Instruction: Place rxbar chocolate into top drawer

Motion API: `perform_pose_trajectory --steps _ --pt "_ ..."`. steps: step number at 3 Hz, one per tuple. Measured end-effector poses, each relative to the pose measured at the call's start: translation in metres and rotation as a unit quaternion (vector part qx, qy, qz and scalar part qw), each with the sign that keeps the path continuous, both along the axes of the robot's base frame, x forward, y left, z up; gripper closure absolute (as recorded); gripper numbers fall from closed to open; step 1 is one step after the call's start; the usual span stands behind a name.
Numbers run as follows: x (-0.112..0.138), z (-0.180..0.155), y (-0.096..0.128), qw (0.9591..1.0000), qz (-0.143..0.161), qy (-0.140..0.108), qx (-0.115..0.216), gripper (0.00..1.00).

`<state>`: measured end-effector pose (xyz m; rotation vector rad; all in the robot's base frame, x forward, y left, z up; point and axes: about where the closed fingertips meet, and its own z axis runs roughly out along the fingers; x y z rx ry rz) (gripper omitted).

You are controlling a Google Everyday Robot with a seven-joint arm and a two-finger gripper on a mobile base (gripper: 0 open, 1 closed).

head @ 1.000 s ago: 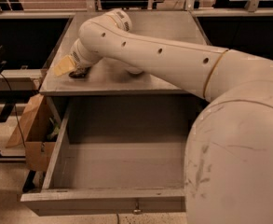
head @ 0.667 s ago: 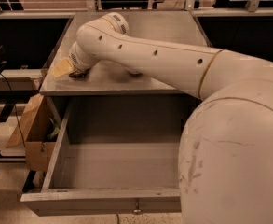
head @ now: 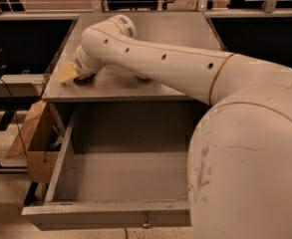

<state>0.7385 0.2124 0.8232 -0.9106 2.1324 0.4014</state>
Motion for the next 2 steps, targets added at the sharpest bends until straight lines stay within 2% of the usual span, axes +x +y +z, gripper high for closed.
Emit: perform_pose_trajectory --steps 2 --pt "0.0 0.0117 0.0 1.0 0.0 0.0 0.0 0.88"
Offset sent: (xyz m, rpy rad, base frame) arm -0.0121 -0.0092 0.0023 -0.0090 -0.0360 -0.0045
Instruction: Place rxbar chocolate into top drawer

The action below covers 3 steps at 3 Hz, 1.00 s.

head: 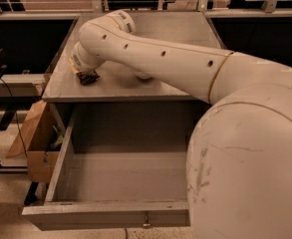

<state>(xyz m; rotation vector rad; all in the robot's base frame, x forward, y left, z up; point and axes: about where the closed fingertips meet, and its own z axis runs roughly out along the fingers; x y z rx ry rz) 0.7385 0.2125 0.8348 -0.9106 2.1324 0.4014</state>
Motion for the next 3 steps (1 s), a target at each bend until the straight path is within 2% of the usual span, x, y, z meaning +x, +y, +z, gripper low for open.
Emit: perform_pose_trajectory --steps 1,2,3 --pt "-0.011 0.005 -0.007 0.9999 -0.003 -0.014 -0.004 1.0" --pt "-0.031 0.005 -0.016 0.9995 0.004 -0.026 -0.017 1.0" --pt "-0.057 0.024 -0.027 0.9986 0.016 -0.046 -0.022 1.0"
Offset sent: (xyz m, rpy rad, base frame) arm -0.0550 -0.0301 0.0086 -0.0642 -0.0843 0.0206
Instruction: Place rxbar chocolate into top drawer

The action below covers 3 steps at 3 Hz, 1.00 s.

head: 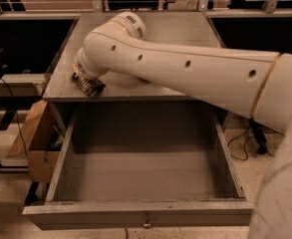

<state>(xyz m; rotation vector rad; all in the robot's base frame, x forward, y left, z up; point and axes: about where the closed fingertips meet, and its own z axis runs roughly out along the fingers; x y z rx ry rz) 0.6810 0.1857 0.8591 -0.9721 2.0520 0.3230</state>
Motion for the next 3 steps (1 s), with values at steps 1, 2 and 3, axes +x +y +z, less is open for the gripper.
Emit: perform_pose_trajectory --steps 1,2,3 --pt "-0.033 0.031 -0.014 0.9997 0.022 -0.012 0.001 1.0" --pt "-0.071 0.048 -0.033 0.9991 0.041 0.004 -0.012 1.0" --pt "-0.105 0.054 -0.055 0.999 0.034 0.02 -0.019 1.0"
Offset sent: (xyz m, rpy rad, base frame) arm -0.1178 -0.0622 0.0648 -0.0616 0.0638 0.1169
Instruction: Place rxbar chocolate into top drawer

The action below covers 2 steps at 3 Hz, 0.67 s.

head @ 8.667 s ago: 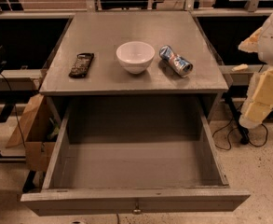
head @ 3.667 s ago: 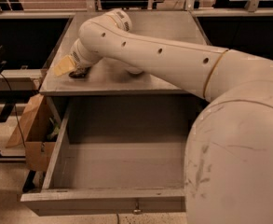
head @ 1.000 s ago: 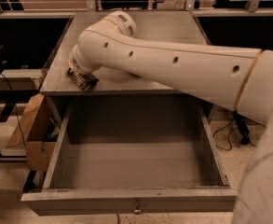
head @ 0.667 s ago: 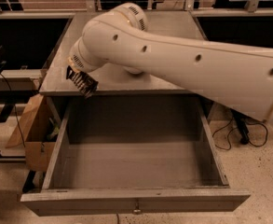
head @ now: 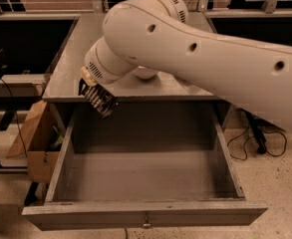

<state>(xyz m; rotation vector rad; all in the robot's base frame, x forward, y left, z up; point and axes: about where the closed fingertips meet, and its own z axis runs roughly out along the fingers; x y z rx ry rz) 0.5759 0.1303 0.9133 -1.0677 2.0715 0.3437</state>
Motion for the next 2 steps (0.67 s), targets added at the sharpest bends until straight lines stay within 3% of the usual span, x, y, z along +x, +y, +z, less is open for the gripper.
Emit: perform_pose_trajectory --steps 1,2 --pt "-0.033 -0.012 -0.022 0.9999 0.001 0.01 0.008 1.0" --pt "-0.055 -0.065 -0.044 0.9987 0.002 0.039 0.032 1.0"
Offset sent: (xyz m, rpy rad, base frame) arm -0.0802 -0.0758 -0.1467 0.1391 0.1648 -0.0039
